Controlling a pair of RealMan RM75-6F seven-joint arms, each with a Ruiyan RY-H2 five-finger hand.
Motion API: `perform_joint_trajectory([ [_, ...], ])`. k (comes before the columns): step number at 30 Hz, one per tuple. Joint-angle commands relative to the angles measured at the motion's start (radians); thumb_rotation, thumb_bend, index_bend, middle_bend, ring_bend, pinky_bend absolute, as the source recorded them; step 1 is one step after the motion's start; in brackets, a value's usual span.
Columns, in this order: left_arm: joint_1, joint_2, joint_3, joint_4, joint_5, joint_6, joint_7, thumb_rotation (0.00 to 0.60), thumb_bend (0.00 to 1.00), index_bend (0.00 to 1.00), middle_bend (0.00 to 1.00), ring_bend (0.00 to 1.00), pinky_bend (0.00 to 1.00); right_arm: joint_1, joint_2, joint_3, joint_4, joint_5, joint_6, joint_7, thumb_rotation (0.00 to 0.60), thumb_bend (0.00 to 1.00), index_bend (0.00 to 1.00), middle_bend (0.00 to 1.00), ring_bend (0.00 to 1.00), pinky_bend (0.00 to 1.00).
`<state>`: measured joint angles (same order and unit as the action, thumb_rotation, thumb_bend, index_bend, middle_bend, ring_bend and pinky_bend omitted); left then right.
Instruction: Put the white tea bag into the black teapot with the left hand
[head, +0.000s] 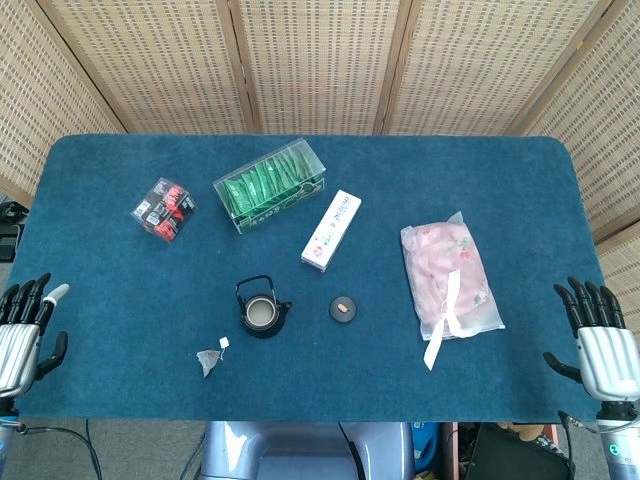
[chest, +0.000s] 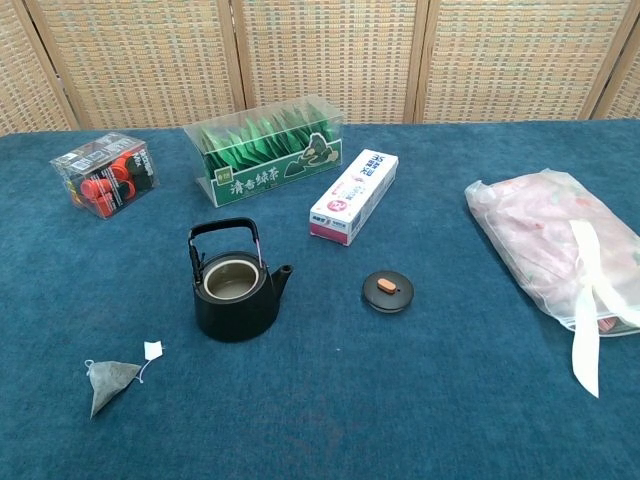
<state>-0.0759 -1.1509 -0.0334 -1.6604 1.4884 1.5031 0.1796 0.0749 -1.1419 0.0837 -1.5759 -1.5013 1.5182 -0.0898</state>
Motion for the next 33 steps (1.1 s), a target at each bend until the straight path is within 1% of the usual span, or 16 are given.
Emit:
perform_joint_trajectory([
  [1,0.003,0.001,0.000,-0.004,0.007,0.009,0.002,0.600,0.53,0.13,0.00,0.00,0.00,-0.003,0.000,0.000,0.004,0.000,0.005,0.006,0.600,0.17,0.12,0.12,0.03,0.08],
  [19,-0.007,0.027,0.004,-0.032,0.051,0.015,0.029,0.600,0.53,0.13,0.00,0.00,0.00,-0.002,-0.001,-0.002,0.004,-0.007,0.005,0.007,0.600,0.17,0.12,0.12,0.03,0.08],
  [22,-0.016,0.037,0.008,-0.042,0.051,-0.006,0.045,0.600,0.53,0.13,0.04,0.01,0.00,-0.004,0.000,-0.001,0.003,-0.005,0.007,0.008,0.600,0.17,0.12,0.12,0.03,0.08],
  [25,-0.032,0.050,0.015,-0.055,0.075,-0.026,0.067,0.600,0.53,0.13,0.13,0.10,0.01,-0.006,-0.001,-0.003,0.004,-0.005,0.007,0.009,0.600,0.17,0.12,0.12,0.03,0.08],
  [26,-0.037,0.053,0.017,-0.058,0.086,-0.030,0.074,0.600,0.53,0.13,0.18,0.15,0.06,-0.007,-0.001,-0.004,0.004,-0.005,0.007,0.009,0.600,0.17,0.12,0.12,0.03,0.08],
  [30,-0.058,0.068,0.027,-0.069,0.114,-0.061,0.095,0.600,0.53,0.17,0.37,0.32,0.34,-0.009,-0.001,-0.004,0.004,-0.005,0.009,0.011,0.600,0.17,0.12,0.12,0.03,0.08],
  [31,-0.066,0.074,0.029,-0.073,0.119,-0.074,0.102,0.600,0.53,0.18,0.40,0.35,0.38,-0.010,-0.001,-0.004,0.005,-0.004,0.010,0.011,0.600,0.17,0.12,0.12,0.03,0.08],
  [33,-0.080,0.083,0.033,-0.079,0.126,-0.099,0.119,0.600,0.53,0.20,0.51,0.46,0.45,-0.011,-0.002,-0.005,0.005,-0.004,0.010,0.011,0.600,0.17,0.12,0.12,0.03,0.08],
])
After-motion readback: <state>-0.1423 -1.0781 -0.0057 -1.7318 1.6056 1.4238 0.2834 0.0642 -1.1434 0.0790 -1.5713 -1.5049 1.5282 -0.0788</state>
